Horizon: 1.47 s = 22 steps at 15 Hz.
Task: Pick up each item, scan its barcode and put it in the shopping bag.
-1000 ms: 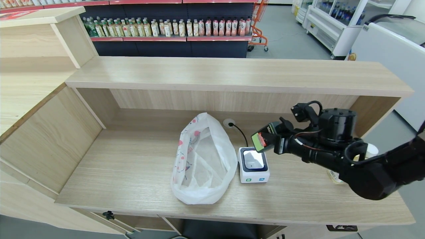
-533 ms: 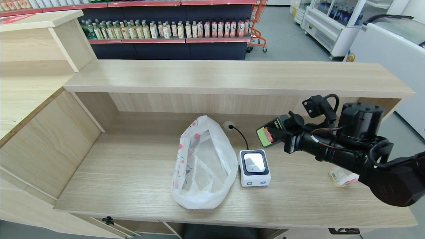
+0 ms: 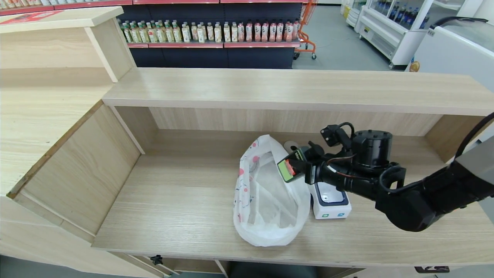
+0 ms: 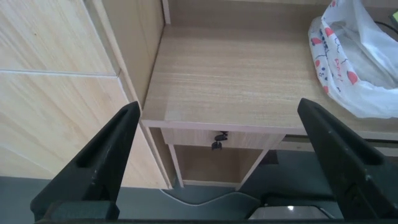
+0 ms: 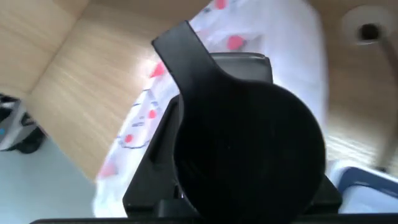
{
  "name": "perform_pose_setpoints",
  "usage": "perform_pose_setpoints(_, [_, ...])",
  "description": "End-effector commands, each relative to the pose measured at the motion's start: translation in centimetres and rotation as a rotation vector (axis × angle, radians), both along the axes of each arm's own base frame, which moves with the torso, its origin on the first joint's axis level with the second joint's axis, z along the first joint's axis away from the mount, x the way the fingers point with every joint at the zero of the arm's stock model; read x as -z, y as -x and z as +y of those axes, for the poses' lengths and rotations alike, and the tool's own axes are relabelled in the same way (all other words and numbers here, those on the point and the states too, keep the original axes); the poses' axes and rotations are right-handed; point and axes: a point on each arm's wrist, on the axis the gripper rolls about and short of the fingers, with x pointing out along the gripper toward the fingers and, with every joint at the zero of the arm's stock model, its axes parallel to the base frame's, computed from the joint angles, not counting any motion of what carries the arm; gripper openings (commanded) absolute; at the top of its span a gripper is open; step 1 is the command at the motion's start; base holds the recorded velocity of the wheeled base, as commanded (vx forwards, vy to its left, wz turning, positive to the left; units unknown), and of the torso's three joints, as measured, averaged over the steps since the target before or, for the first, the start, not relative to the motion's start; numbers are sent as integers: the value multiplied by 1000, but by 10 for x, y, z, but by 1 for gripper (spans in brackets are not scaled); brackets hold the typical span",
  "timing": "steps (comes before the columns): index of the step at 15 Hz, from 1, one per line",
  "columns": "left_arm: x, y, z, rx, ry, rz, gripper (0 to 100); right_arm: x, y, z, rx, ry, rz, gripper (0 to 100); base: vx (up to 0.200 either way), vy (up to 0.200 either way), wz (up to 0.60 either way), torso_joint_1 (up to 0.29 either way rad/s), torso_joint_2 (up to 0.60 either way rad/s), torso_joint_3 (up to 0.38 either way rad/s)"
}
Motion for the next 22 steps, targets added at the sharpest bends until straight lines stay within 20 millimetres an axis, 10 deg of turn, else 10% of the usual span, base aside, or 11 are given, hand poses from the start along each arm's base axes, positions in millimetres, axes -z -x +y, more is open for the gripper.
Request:
perform_pose_setpoints(1, [0, 0, 0, 0, 1, 0, 100, 17, -1, 10, -17, -3, 57, 0, 0, 0, 0, 0, 0, 0])
perform_pose_setpoints(22, [0, 0, 0, -1, 1, 0, 100, 115, -9, 20, -186, 197, -49, 0, 0, 0, 0, 0, 0, 0])
